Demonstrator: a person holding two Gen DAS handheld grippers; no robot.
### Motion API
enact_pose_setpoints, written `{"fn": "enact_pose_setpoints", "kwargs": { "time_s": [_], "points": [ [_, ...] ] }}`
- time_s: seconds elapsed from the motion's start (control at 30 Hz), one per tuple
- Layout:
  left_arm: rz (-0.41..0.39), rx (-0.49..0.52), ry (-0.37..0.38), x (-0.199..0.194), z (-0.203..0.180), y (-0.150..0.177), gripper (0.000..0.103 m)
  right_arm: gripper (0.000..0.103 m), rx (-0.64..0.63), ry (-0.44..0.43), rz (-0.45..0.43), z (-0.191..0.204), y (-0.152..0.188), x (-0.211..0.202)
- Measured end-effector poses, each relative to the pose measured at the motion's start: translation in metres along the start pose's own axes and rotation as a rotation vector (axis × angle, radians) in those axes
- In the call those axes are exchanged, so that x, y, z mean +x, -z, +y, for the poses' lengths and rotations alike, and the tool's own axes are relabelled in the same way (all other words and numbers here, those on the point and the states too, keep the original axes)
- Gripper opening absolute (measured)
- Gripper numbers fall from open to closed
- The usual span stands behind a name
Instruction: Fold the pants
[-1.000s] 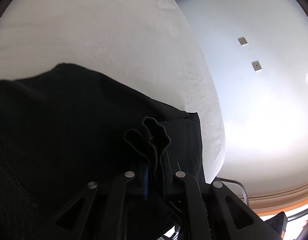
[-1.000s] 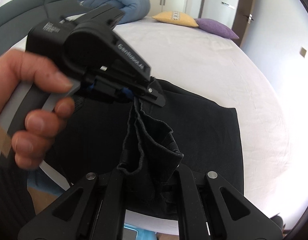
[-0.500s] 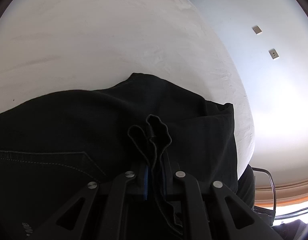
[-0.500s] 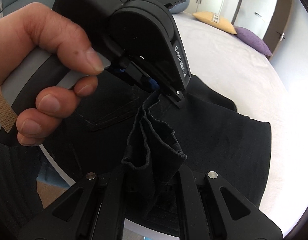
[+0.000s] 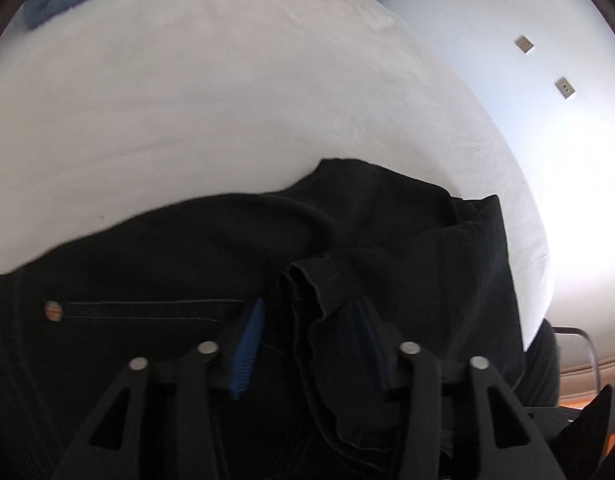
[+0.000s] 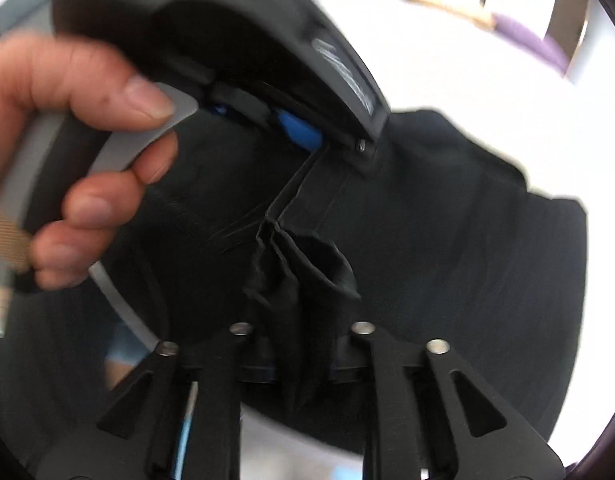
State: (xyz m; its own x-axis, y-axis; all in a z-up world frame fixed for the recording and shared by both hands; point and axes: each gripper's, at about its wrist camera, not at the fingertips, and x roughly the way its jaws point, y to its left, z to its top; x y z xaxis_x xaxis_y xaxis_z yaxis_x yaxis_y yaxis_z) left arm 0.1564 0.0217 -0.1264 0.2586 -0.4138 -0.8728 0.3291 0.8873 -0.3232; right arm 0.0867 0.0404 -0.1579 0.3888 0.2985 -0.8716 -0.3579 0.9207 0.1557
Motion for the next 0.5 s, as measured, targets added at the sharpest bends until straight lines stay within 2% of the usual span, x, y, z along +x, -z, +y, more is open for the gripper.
{"fn": "enact_pose_setpoints", "kwargs": {
  "time_s": [0.03, 0.07, 0.1, 0.17, 0.23, 0.3, 0.33, 0.43, 0.5],
  "points": [
    [-0.033, 0.016, -0.065, -0.009, -0.004, 0.001, 0.071, 0.05, 0.03, -0.048, 0.0, -0.007, 0.006, -0.008],
    [-0.058, 0.031, -0.115, -0.016, -0.009, 0.003, 0.074, 0.058, 0.075, -0.105, -0.009, -0.016, 0.014, -0.019],
    [-0.082, 0.051, -0.155, -0.022, -0.013, 0.005, 0.075, 0.062, 0.125, -0.171, -0.017, -0.028, 0.022, -0.031],
    [-0.115, 0.097, -0.209, -0.032, -0.028, 0.011, 0.075, 0.062, 0.207, -0.299, -0.026, -0.054, 0.035, -0.047],
    [-0.13, 0.138, -0.236, -0.035, -0.04, 0.018, 0.075, 0.062, 0.295, -0.368, -0.084, -0.092, 0.042, -0.063],
    [-0.1, 0.178, -0.26, -0.024, -0.054, 0.029, 0.075, 0.06, 0.396, -0.41, -0.116, -0.14, 0.042, -0.066],
    [-0.069, 0.195, -0.264, -0.013, -0.062, 0.036, 0.075, 0.051, 0.439, -0.44, -0.134, -0.168, 0.043, -0.067],
    [0.01, 0.199, -0.284, 0.017, -0.067, 0.055, 0.074, 0.047, 0.541, -0.61, -0.151, -0.223, 0.043, -0.053],
    [-0.001, 0.165, -0.303, 0.024, -0.066, 0.061, 0.075, 0.047, 0.569, -0.606, -0.14, -0.249, 0.033, -0.04]
  ]
}}
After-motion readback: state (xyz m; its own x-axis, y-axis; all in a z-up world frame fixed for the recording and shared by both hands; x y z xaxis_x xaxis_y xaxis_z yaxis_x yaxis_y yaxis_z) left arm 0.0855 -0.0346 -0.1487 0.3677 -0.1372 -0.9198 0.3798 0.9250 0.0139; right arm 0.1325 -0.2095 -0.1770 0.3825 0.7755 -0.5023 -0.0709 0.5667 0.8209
